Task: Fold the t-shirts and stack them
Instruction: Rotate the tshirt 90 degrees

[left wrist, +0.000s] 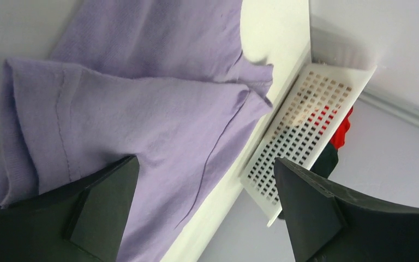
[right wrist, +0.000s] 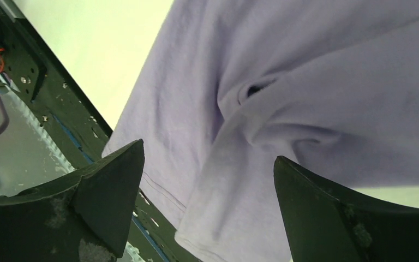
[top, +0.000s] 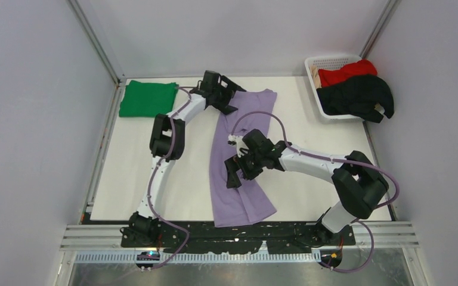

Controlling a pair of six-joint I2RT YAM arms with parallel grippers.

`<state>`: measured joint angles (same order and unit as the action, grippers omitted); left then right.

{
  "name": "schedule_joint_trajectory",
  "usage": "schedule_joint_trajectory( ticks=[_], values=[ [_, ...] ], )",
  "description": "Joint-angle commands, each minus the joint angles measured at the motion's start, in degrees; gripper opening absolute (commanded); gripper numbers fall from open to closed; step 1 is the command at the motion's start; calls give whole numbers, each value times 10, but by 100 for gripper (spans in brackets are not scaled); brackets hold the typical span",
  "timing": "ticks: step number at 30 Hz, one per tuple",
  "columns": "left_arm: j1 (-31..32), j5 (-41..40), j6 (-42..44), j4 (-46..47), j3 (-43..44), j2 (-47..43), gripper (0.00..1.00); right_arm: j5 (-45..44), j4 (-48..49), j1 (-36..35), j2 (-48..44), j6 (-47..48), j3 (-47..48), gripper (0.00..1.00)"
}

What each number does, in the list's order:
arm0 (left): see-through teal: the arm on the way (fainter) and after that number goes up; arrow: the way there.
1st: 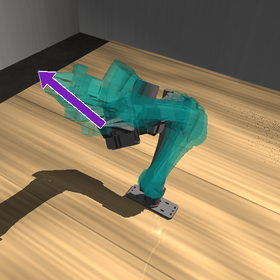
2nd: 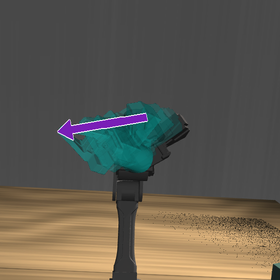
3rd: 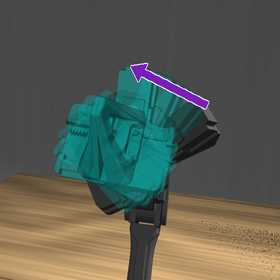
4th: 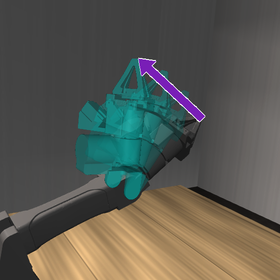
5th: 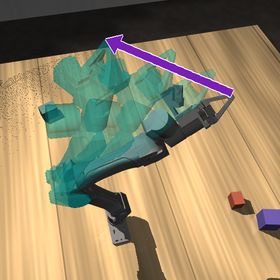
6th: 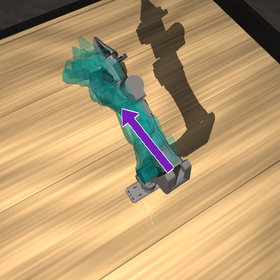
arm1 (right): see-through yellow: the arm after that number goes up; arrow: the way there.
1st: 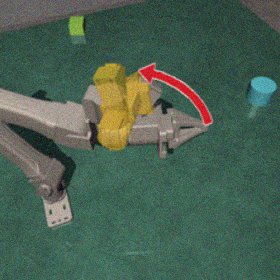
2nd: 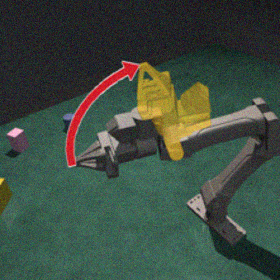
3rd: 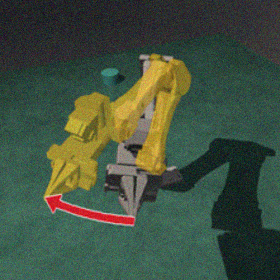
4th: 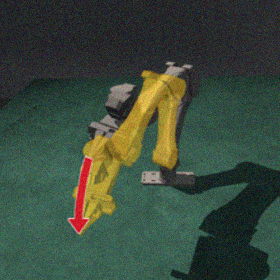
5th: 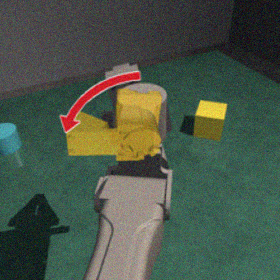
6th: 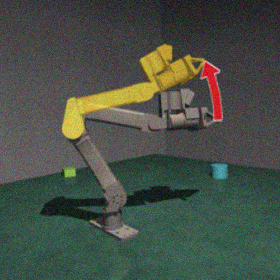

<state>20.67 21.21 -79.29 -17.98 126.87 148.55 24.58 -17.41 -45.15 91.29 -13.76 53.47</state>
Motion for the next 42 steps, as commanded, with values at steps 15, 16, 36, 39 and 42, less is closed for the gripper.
schedule_joint_trajectory(
  ticks=[15,16,36,39,42],
  values=[
    [-12,11,51,92,81,-24,99,-134,-29,137,-48,-38,49,95],
    [-12,31,72,108,72,-50,99,-142,-31,138,-18,-33,77,95],
    [-32,12,489,-40,-563,-760,99,-201,-11,167,236,-62,237,95],
    [-32,8,480,-47,-644,-804,99,-198,-6,184,263,-90,257,96],
    [-31,27,467,-47,-696,-828,99,-195,-11,195,298,-111,291,95]
  ],
)
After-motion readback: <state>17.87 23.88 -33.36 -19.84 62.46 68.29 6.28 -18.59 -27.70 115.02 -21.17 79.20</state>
